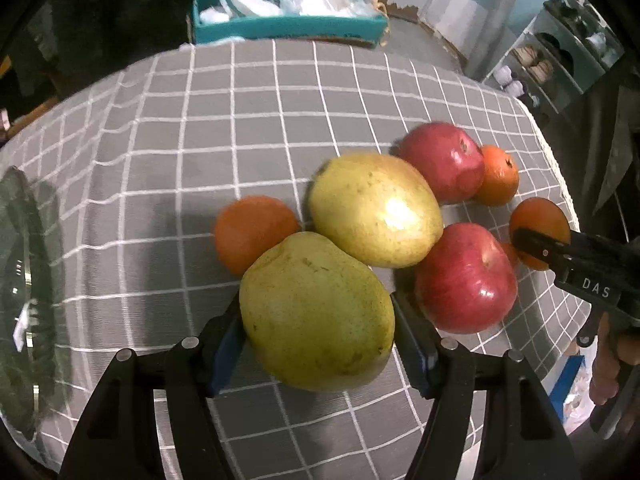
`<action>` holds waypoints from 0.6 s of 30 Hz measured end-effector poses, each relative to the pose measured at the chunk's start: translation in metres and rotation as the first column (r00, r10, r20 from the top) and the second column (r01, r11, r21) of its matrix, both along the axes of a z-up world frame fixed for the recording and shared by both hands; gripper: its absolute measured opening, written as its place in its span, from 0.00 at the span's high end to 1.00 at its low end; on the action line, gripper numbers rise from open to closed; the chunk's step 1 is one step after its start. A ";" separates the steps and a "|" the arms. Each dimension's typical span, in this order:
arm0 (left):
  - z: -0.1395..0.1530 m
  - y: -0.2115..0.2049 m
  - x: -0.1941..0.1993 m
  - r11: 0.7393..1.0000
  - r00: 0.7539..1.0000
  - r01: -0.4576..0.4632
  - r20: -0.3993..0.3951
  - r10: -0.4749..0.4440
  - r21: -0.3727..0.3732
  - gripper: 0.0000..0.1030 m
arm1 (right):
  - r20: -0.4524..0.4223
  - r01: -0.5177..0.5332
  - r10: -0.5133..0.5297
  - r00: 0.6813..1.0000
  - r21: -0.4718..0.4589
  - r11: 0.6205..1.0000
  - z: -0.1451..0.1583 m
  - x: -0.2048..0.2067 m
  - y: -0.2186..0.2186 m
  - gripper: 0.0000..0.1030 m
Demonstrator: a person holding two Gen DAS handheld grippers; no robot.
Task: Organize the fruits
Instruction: 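Grasp the pear with the left tool while the right tool grasps the orange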
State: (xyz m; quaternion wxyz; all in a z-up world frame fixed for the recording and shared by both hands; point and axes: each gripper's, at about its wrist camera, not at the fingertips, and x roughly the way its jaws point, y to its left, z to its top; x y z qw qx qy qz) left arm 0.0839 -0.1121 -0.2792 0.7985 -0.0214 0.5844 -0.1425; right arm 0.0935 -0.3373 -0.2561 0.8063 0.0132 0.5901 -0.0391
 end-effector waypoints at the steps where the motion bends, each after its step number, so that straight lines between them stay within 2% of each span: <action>1: 0.004 0.003 -0.002 1.000 1.000 -0.002 0.014 0.002 0.010 0.32 | 0.007 -0.004 0.004 1.000 -0.007 1.000 0.002 0.001 0.002 0.39; 8: 0.028 0.011 -0.007 0.999 0.996 -0.033 0.085 0.030 0.037 0.32 | 0.087 -0.032 0.037 0.996 -0.054 0.998 0.024 -0.004 0.015 0.39; 18: 0.063 0.014 -0.016 0.997 0.984 -0.061 0.173 0.052 0.046 0.32 | 0.187 -0.058 0.066 0.980 -0.051 0.997 0.060 -0.018 0.027 0.39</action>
